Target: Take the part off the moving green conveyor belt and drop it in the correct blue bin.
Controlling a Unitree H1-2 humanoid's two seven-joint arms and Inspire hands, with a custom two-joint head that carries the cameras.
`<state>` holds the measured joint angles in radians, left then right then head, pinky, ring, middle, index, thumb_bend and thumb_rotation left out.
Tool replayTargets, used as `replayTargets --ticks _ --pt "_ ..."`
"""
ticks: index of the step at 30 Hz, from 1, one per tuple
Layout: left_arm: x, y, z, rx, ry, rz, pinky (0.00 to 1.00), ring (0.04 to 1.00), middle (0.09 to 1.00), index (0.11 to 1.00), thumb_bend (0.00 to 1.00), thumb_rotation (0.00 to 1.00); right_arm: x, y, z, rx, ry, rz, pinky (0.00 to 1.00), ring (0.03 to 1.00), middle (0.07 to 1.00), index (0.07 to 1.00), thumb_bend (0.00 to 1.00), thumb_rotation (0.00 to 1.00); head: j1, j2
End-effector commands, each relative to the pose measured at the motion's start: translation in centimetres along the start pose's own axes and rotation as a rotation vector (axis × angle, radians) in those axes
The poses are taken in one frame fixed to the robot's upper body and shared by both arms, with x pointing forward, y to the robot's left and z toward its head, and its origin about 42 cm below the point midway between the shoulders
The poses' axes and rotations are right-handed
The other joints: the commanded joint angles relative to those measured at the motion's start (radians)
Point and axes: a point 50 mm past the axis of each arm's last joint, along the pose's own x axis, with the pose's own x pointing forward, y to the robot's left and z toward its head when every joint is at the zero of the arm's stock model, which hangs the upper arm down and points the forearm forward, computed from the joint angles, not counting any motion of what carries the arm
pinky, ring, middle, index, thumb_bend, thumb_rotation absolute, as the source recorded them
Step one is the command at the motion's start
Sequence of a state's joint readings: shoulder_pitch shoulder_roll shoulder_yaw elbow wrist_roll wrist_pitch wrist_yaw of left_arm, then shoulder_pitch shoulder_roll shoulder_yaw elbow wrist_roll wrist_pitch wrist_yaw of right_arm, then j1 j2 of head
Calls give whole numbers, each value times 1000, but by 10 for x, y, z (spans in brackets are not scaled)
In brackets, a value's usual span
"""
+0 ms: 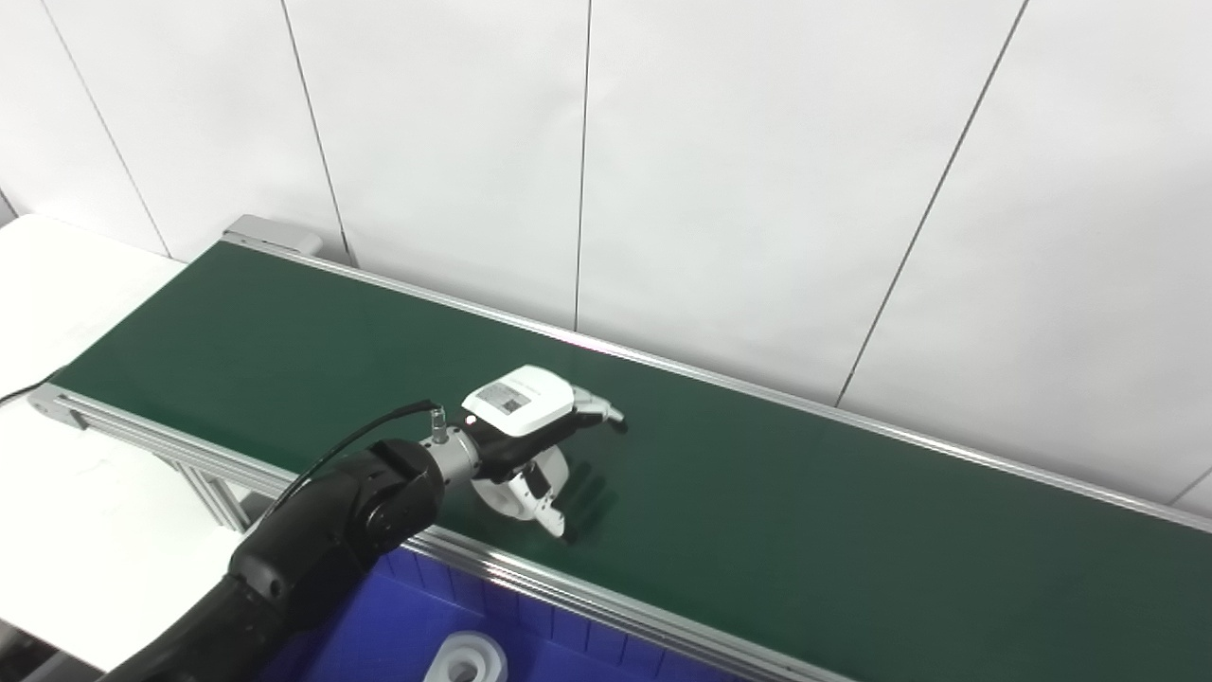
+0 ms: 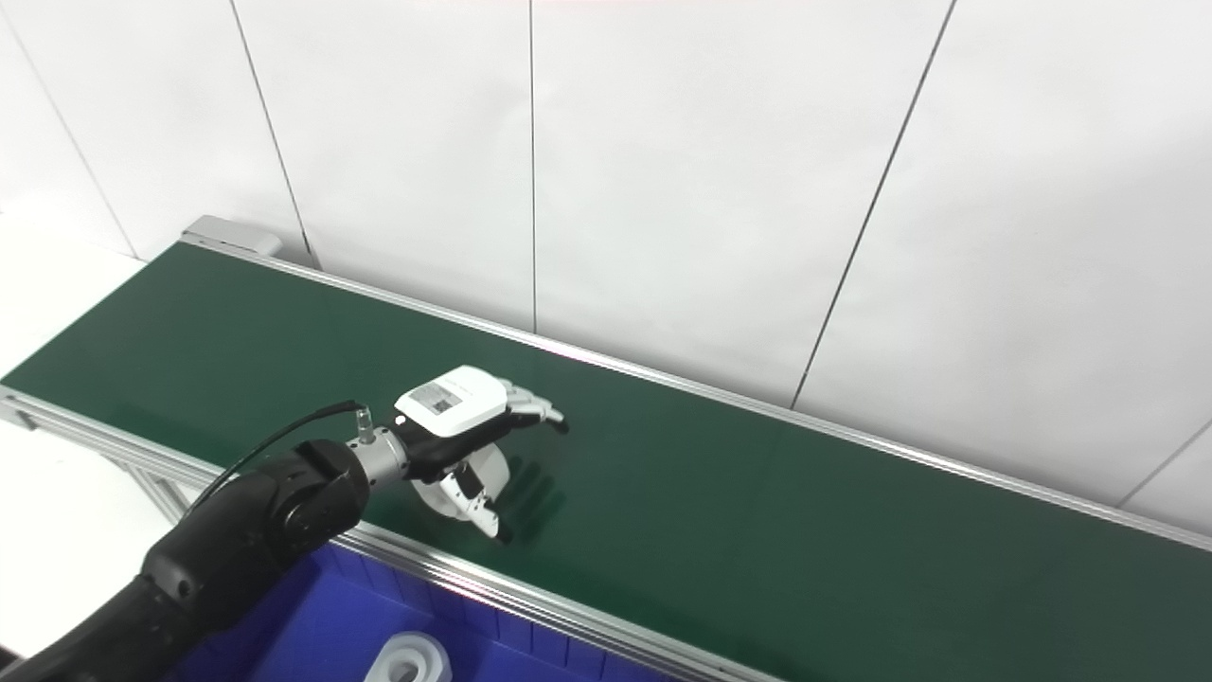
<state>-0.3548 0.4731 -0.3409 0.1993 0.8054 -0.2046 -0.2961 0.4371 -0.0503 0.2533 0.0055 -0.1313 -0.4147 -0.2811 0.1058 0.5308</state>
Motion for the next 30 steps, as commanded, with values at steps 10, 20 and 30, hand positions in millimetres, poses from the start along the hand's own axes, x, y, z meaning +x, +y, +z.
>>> replayTargets --ticks 10,20,30 --pt "-6 26 -8 23 49 -84 806 839 835 809 1000 333 1 1 12 15 -83 -22 712 811 942 911 657 1000 -7 12" --pt "10 -2 -10 73 23 290 489 510 537 565 656 11 2 2 13 4 -91 -25 710 795 926 922 664 1000 -9 15" --pt "10 -5 -10 72 -42 373 391 390 458 518 520 0 1 6 16 6 -97 -37 680 766 924 915 700 1000 -20 23"
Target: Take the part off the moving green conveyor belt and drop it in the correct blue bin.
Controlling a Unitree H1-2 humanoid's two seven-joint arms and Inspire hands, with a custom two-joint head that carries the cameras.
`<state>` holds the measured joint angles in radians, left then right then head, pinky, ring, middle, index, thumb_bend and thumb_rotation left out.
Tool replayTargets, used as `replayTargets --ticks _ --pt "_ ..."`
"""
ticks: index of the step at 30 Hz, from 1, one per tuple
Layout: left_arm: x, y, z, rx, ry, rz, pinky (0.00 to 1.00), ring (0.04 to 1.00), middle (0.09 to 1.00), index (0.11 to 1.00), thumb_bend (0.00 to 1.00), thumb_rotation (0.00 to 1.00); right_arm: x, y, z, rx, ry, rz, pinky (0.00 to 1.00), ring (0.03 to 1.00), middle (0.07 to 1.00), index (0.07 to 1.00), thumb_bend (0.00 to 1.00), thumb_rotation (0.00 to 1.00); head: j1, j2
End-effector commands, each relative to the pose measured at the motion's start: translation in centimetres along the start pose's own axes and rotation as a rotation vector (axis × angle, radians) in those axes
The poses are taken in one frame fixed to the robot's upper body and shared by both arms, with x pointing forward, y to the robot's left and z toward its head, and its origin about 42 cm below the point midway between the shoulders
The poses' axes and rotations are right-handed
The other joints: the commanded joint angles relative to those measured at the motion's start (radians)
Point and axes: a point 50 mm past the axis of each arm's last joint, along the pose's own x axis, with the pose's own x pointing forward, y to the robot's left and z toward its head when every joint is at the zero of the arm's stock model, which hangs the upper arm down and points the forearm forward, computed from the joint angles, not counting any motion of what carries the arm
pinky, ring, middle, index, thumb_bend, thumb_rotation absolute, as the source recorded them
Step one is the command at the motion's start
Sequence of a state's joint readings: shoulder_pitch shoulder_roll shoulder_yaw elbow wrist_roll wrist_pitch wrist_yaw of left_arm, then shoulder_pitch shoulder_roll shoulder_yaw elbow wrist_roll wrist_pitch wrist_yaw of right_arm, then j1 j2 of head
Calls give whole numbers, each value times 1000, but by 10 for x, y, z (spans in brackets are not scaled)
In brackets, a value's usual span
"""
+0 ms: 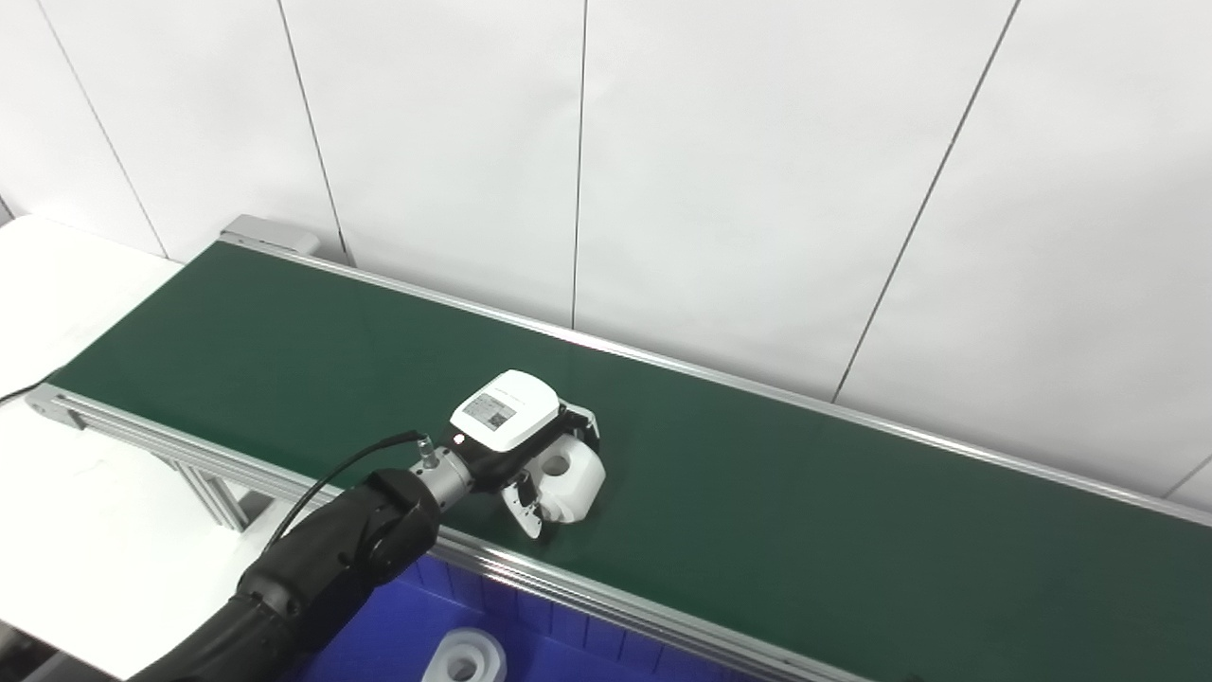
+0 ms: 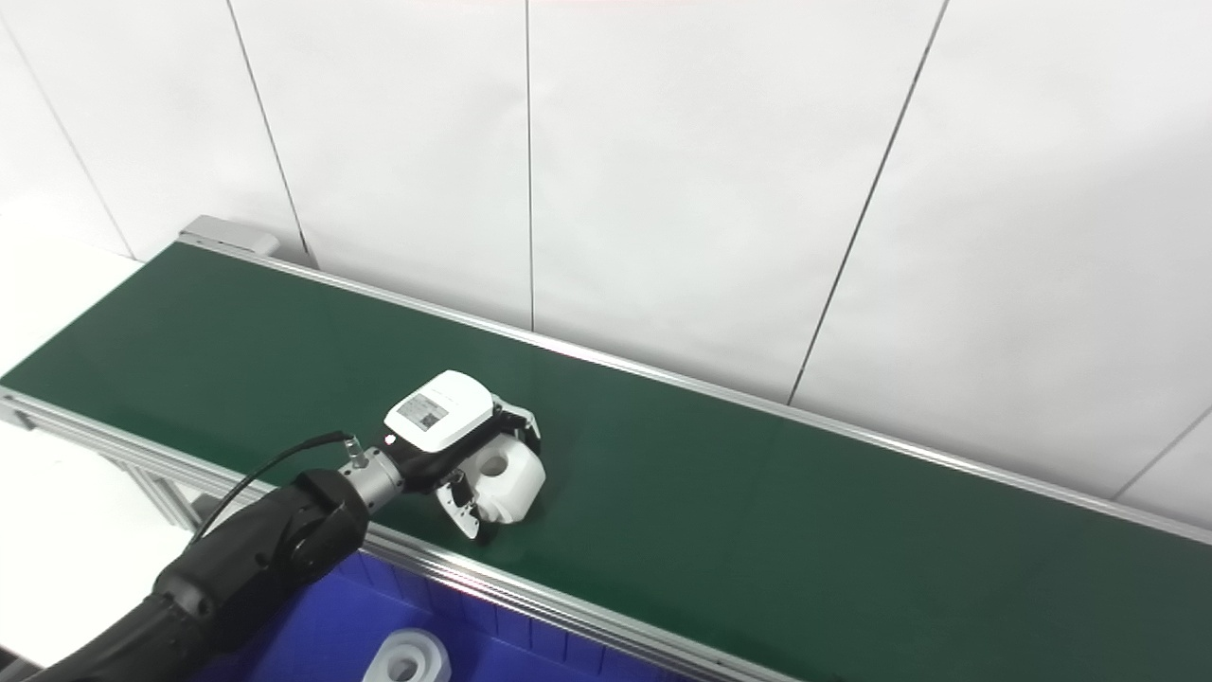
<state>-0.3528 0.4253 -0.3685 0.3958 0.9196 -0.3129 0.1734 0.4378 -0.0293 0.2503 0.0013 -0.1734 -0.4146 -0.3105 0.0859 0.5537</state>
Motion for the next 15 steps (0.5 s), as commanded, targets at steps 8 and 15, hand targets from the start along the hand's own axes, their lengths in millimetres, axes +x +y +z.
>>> replayTargets --ticks 8,15 --pt "-10 49 14 -7 -61 65 442 431 474 505 522 0 -3 3 20 12 -100 -2 662 748 922 921 724 1000 -54 55" --pt "-55 72 61 -87 -143 13 452 423 458 516 521 0 -5 14 38 2 -119 -7 630 722 898 900 727 1000 -189 177"
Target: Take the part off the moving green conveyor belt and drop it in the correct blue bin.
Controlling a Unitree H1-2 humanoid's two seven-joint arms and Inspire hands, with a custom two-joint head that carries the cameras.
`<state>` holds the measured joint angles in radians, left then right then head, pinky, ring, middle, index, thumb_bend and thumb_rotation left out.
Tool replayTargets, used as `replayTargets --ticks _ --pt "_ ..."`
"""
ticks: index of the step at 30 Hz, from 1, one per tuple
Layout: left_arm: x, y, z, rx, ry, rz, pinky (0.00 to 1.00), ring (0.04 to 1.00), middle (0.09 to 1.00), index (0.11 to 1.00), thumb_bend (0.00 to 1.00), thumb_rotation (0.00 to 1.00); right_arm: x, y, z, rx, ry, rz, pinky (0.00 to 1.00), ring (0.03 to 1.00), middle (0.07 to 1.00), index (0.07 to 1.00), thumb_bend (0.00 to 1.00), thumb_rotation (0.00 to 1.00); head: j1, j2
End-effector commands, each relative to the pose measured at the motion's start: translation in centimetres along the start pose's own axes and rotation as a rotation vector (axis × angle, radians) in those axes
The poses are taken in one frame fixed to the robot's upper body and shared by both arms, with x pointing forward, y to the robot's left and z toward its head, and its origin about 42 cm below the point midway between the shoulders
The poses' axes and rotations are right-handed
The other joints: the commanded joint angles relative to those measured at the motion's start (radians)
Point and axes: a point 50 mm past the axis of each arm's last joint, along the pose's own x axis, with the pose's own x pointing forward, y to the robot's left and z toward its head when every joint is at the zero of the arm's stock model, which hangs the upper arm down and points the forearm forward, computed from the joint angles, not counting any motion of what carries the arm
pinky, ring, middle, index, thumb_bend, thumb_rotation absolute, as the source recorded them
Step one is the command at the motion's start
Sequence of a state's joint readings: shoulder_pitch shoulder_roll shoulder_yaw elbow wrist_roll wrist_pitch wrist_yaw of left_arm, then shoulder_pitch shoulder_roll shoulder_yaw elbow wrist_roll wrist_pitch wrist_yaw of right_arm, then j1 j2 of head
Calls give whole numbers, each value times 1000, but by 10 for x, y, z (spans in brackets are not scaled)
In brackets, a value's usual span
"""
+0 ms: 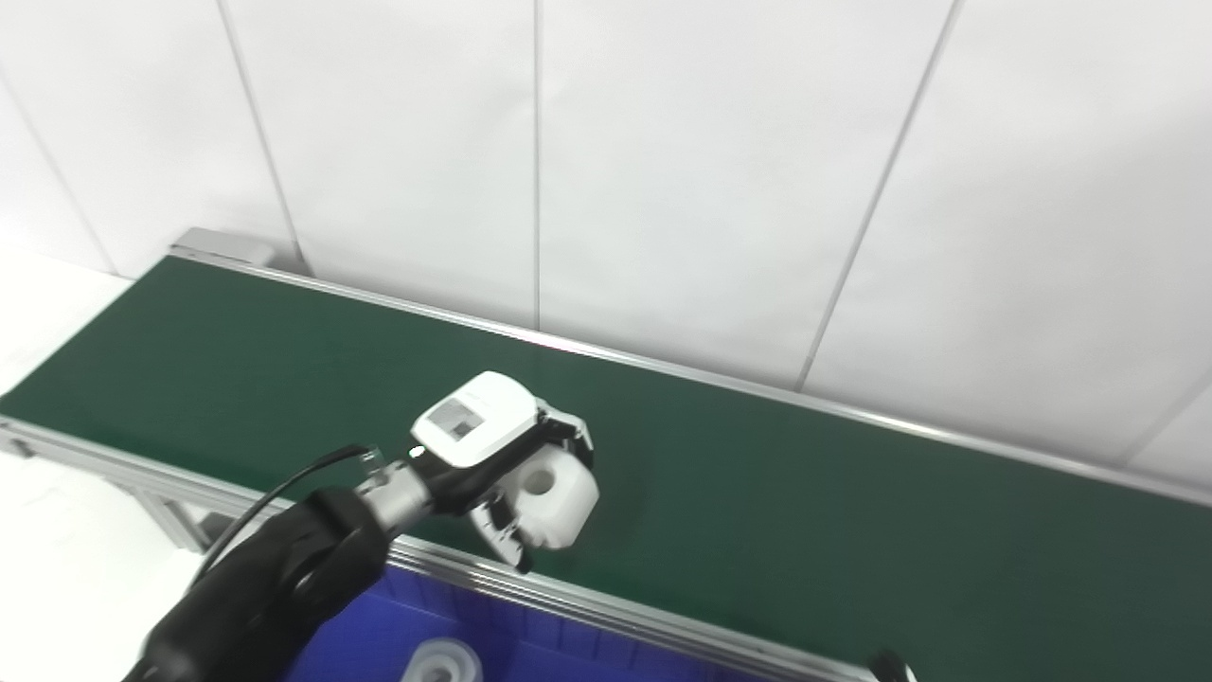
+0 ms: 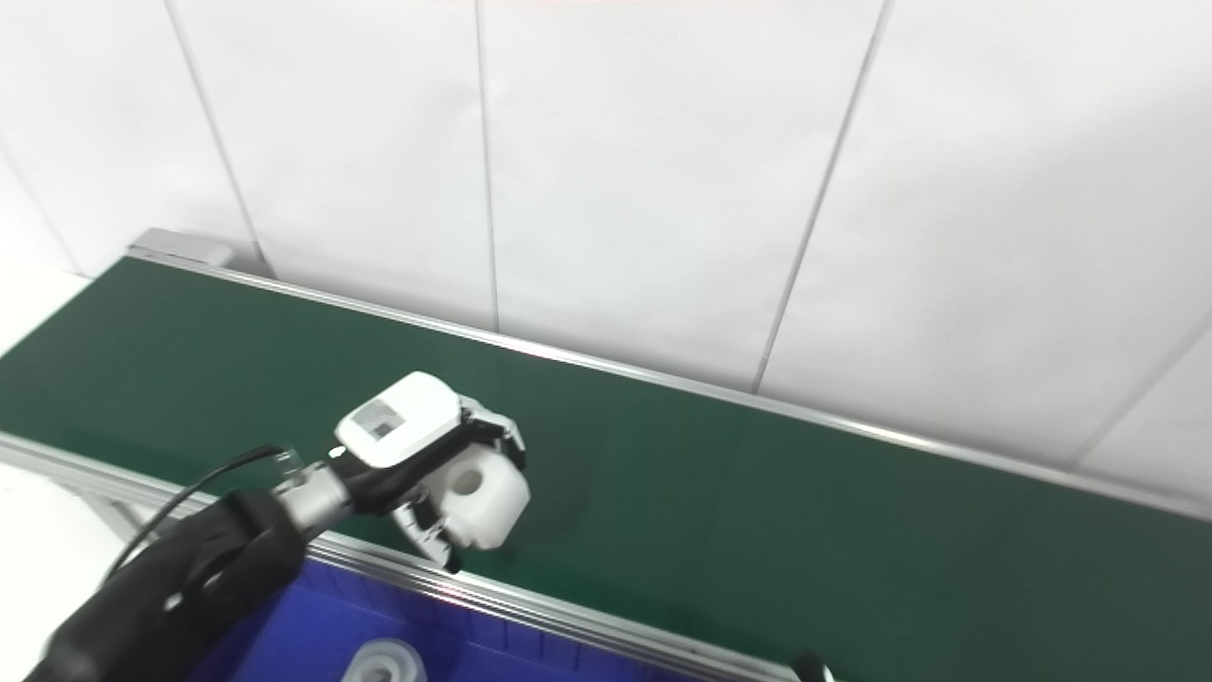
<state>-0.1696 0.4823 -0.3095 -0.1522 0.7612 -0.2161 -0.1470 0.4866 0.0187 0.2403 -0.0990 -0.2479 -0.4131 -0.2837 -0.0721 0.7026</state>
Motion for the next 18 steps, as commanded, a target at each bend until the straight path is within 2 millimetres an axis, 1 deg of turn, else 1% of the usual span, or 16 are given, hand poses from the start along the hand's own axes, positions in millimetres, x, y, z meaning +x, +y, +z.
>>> replayTargets --ticks 1,2,3,4,5,6,8,9,10,11,12,13,14,15,18 --pt "-13 11 12 -10 -33 7 452 423 458 516 521 0 3 6 17 16 -52 -7 630 722 898 900 727 1000 -35 33" --pt "-18 12 18 -18 -43 -1 447 422 458 517 521 0 3 8 20 18 -51 -8 633 725 898 899 725 1000 -61 55" --pt "-21 13 21 -24 -48 -7 445 423 457 517 521 0 3 10 22 19 -50 -8 632 723 897 897 724 993 -61 55" --pt "-29 10 30 -26 -59 -19 444 423 457 518 521 0 4 12 25 19 -53 -13 632 722 895 896 724 989 -81 81" --pt "-33 8 36 -26 -65 -27 443 422 458 518 521 0 4 13 27 19 -55 -16 627 716 892 894 718 980 -84 84" --pt "-40 4 44 -27 -76 -36 440 418 460 518 521 0 5 15 30 17 -57 -17 625 713 890 893 715 980 -99 109" --pt "-50 -3 57 -42 -87 -51 448 426 462 516 521 0 7 19 36 12 -61 -16 622 712 884 893 703 988 -115 126" --pt "-54 -4 61 -52 -88 -55 449 428 462 516 521 0 9 21 39 11 -64 -14 622 712 884 892 701 988 -131 144" --pt "-56 -5 62 -58 -87 -58 452 430 462 516 521 0 10 22 41 10 -66 -13 620 711 883 893 695 990 -131 144" --pt "-59 -8 66 -64 -85 -68 454 431 462 517 521 0 11 24 44 7 -67 -6 619 711 883 894 692 991 -145 157" --pt "-61 -10 69 -67 -83 -74 443 414 458 520 521 0 12 24 46 4 -67 -1 622 714 889 901 693 997 -145 157" --pt "-63 -12 70 -67 -81 -87 436 402 455 522 520 0 14 26 49 4 -69 0 617 709 891 904 693 998 -158 170" --pt "-64 -14 71 -68 -80 -95 434 399 455 522 520 0 15 27 51 4 -70 0 614 706 891 903 693 998 -160 171" --pt "-63 -16 70 -64 -81 -114 437 401 456 521 521 0 16 29 53 4 -68 -1 612 704 892 903 693 998 -166 179" --pt "-60 -20 69 -67 -85 -171 452 412 457 519 521 0 18 31 57 10 -64 0 611 701 895 904 681 998 -169 183"
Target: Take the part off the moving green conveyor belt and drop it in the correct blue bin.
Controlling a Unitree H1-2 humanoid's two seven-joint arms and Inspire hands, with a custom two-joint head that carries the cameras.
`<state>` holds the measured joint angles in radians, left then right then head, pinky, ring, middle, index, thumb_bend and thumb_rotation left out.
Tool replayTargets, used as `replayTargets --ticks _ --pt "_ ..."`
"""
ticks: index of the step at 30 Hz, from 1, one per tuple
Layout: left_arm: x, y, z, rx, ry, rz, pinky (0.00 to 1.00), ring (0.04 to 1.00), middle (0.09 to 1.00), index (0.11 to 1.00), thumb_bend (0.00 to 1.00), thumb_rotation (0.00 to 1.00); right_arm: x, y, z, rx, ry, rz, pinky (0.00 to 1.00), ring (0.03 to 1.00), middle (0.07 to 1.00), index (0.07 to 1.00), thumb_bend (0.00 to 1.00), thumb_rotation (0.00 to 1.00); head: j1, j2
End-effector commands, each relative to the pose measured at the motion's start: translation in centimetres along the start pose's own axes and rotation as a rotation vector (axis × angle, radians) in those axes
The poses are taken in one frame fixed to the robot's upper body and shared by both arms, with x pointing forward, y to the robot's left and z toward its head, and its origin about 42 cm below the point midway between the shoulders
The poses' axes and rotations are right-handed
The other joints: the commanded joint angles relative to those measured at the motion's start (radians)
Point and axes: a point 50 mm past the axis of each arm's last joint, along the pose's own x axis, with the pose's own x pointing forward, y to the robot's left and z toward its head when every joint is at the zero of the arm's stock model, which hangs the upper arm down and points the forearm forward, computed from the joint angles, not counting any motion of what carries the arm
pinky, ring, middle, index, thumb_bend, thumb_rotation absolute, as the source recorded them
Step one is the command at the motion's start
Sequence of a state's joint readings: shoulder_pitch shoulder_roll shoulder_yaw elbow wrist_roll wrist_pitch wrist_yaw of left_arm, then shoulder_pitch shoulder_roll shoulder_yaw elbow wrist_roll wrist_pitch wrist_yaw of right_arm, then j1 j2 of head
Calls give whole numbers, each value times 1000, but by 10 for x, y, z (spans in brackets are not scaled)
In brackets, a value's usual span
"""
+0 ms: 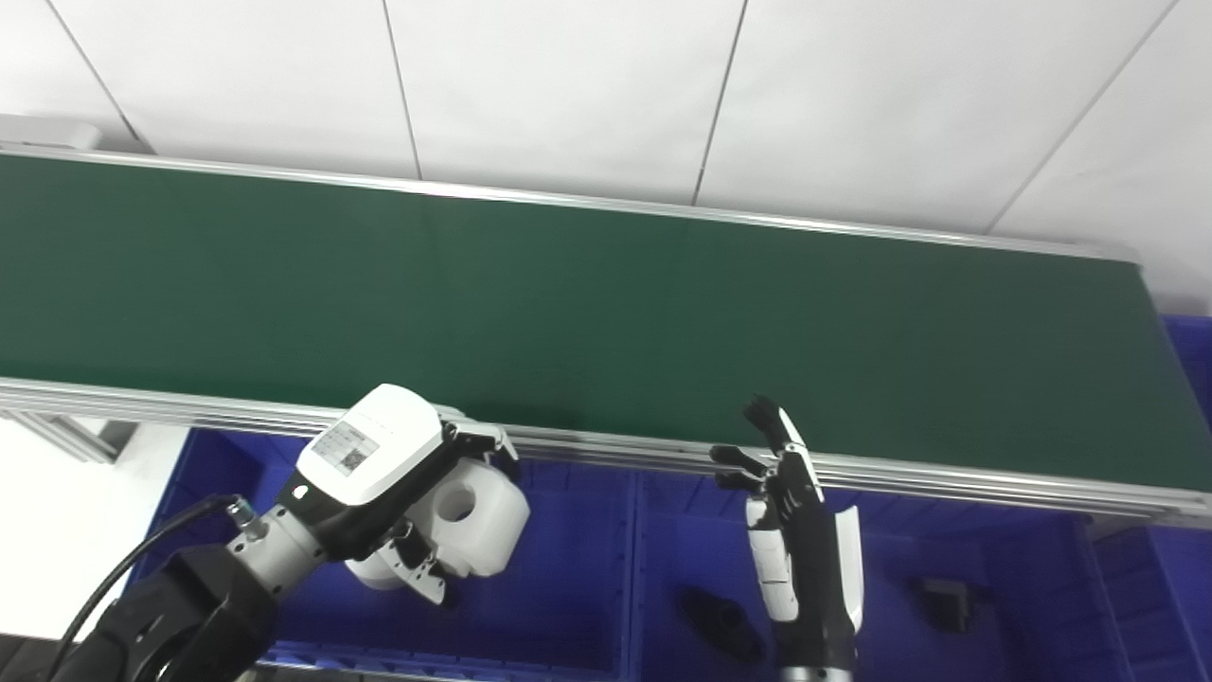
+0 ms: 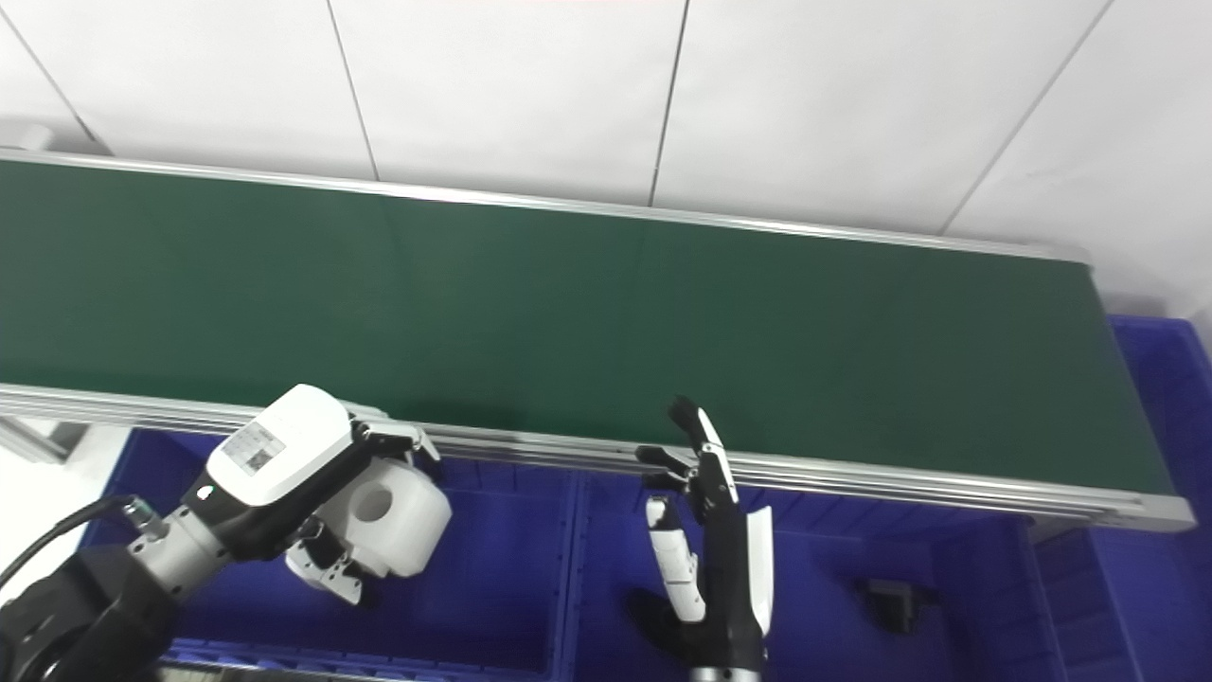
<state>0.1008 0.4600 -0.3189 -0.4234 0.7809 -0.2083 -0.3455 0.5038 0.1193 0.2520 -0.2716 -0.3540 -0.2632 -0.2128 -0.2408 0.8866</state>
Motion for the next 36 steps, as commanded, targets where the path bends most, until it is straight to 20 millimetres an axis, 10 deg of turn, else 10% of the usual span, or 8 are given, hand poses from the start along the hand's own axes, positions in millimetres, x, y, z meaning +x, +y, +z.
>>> replayTargets --ticks 1,5,7,10,26,33,36 --pt "7 6 2 18 -26 -14 451 411 456 520 521 0 5 7 15 29 -38 -10 610 699 896 904 673 996 -1 -2" --pt "11 2 0 5 -1 -102 486 498 551 506 521 35 4 7 16 31 -28 -7 613 700 902 908 667 994 -5 -3" --pt "13 1 0 3 26 -151 561 639 689 689 799 130 3 6 17 28 -25 -6 613 705 906 913 671 995 -6 -2" --pt "13 4 0 3 44 -165 655 767 829 810 915 253 2 6 17 28 -24 -9 610 707 909 910 679 994 -3 -3" --pt "1 18 40 -123 21 8 614 736 786 784 847 227 0 10 17 43 -23 4 613 715 902 906 705 982 -19 -7" --pt "-3 17 79 -611 45 206 623 765 837 826 777 307 0 13 18 28 -24 4 608 711 896 905 703 993 -42 -9" --pt "-5 8 94 -948 106 285 824 908 944 912 693 504 0 15 19 24 -21 -6 604 708 888 899 700 993 -54 -6"
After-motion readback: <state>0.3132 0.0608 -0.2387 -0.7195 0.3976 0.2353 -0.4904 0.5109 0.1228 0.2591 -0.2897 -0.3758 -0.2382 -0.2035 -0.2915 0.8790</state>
